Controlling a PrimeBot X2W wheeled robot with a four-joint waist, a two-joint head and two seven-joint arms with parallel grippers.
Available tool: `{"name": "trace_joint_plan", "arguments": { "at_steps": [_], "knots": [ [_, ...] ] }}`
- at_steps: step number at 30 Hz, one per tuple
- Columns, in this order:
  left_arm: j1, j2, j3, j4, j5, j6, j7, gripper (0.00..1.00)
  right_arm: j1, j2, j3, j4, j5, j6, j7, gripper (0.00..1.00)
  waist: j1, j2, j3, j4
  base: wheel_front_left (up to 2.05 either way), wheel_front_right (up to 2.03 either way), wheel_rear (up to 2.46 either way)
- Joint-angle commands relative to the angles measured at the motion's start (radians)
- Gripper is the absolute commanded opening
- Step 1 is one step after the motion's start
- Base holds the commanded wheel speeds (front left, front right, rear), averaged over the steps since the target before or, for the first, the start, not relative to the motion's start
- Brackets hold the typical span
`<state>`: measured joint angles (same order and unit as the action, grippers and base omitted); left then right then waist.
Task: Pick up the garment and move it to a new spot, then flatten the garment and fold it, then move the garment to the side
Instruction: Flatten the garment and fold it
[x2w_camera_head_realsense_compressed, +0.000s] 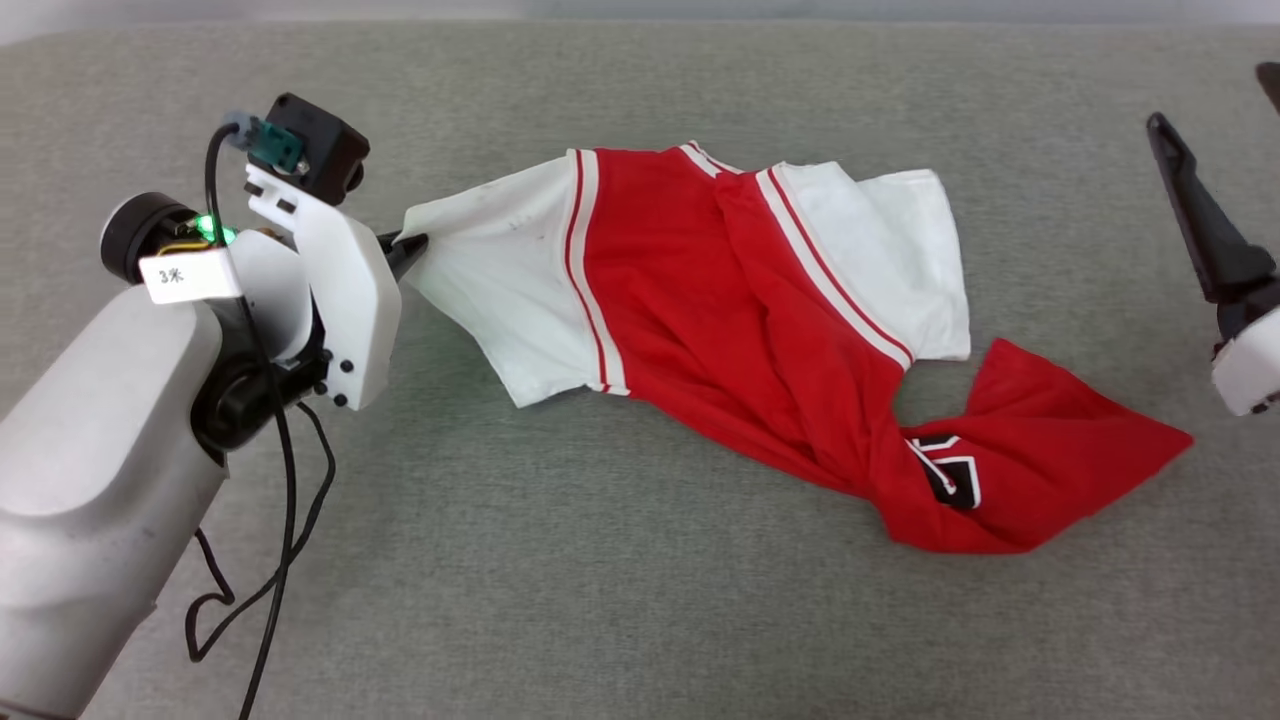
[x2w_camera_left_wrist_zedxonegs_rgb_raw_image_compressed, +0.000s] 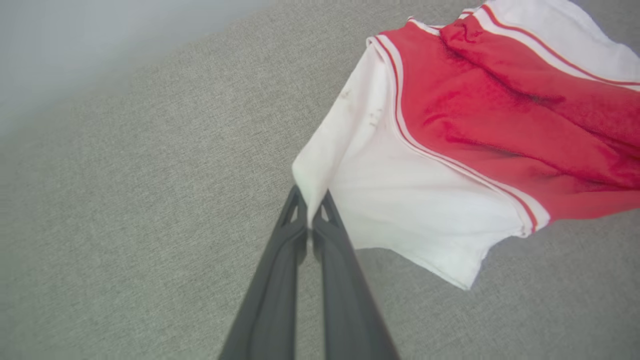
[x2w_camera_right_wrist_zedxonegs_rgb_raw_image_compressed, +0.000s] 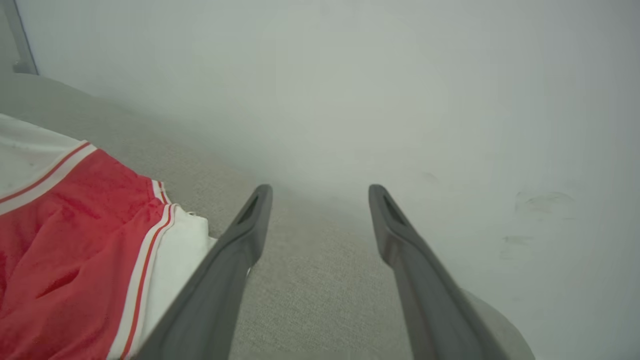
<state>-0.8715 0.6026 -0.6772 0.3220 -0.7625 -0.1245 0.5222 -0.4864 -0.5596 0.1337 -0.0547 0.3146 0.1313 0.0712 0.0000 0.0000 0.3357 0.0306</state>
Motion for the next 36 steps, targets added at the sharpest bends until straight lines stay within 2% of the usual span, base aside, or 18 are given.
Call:
{"name": "trace_joint_plan", "arguments": {
  "at_steps": [1, 4, 7, 11, 14, 18, 24, 33, 34, 35, 36],
  "knots": [
    [0.016, 0.011, 0.002, -0.020, 0.003, 0.008, -0.011, 0.00, -0.052, -0.053, 0.057, 0.017, 0.047, -0.001, 0.073, 1.00, 0.0000, 0.0000, 0.006, 0.026, 0.00, 0.00, 0.00],
    [0.029, 0.013, 0.000, -0.066, 0.012, 0.020, -0.024, 0.00, -0.148, -0.157, 0.180, 0.053, 0.145, -0.001, 0.244, 1.00, 0.0000, 0.0000, 0.023, 0.058, 0.00, 0.00, 0.00],
    [0.035, 0.013, -0.001, -0.103, 0.020, 0.032, -0.034, 0.00, -0.259, -0.225, 0.297, 0.088, 0.256, -0.001, 0.418, 1.00, 0.0000, 0.0000, 0.046, 0.087, 0.00, 0.00, 0.00],
    [0.022, -0.002, -0.004, -0.137, 0.029, 0.043, -0.047, 0.00, -0.399, -0.267, 0.429, 0.154, 0.367, -0.001, 0.610, 1.00, 0.0000, 0.0000, 0.087, 0.125, 0.00, 0.00, 0.00],
    [0.004, -0.016, -0.008, -0.152, 0.040, 0.047, -0.060, 0.00, -0.496, -0.266, 0.506, 0.214, 0.412, -0.001, 0.710, 1.00, 0.0000, 0.0000, 0.121, 0.150, 0.00, 0.00, 0.00],
    [-0.015, -0.038, -0.013, -0.165, 0.055, 0.052, -0.078, 0.00, -0.589, -0.241, 0.579, 0.291, 0.444, -0.001, 0.765, 1.00, 0.0000, 0.0000, 0.166, 0.177, 0.00, 0.00, 0.00],
    [-0.043, -0.058, -0.020, -0.173, 0.074, 0.051, -0.099, 0.00, -0.671, -0.200, 0.669, 0.397, 0.454, -0.001, 0.759, 1.00, 0.0000, 0.0000, 0.222, 0.201, 0.00, 0.00, 0.00],
    [-0.061, -0.068, -0.029, -0.155, 0.080, 0.048, -0.119, 0.00, -0.633, -0.202, 0.882, 0.522, 0.486, 0.000, 0.765, 1.00, 0.0000, 0.0000, 0.248, 0.206, 0.00, 0.00, 0.00],
    [-0.061, -0.067, -0.029, -0.152, 0.079, 0.047, -0.120, 0.00, -0.636, -0.205, 0.896, 0.526, 0.492, 0.001, 0.755, 0.73, 0.0000, 0.0000, 0.248, 0.204, 0.00, 0.00, 0.00],
    [-0.062, -0.065, -0.029, -0.149, 0.080, 0.047, -0.122, 0.00, -0.642, -0.207, 0.907, 0.530, 0.498, 0.001, 0.743, 0.00, 0.0000, 0.0000, 0.246, 0.202, 0.00, 0.00, 0.00],
    [-0.062, -0.064, -0.029, -0.147, 0.079, 0.046, -0.122, 0.00, -0.649, -0.210, 0.912, 0.534, 0.508, 0.001, 0.728, 0.00, 0.0000, 0.0000, 0.245, 0.200, 0.00, 0.00, 0.00]
  ]
}}
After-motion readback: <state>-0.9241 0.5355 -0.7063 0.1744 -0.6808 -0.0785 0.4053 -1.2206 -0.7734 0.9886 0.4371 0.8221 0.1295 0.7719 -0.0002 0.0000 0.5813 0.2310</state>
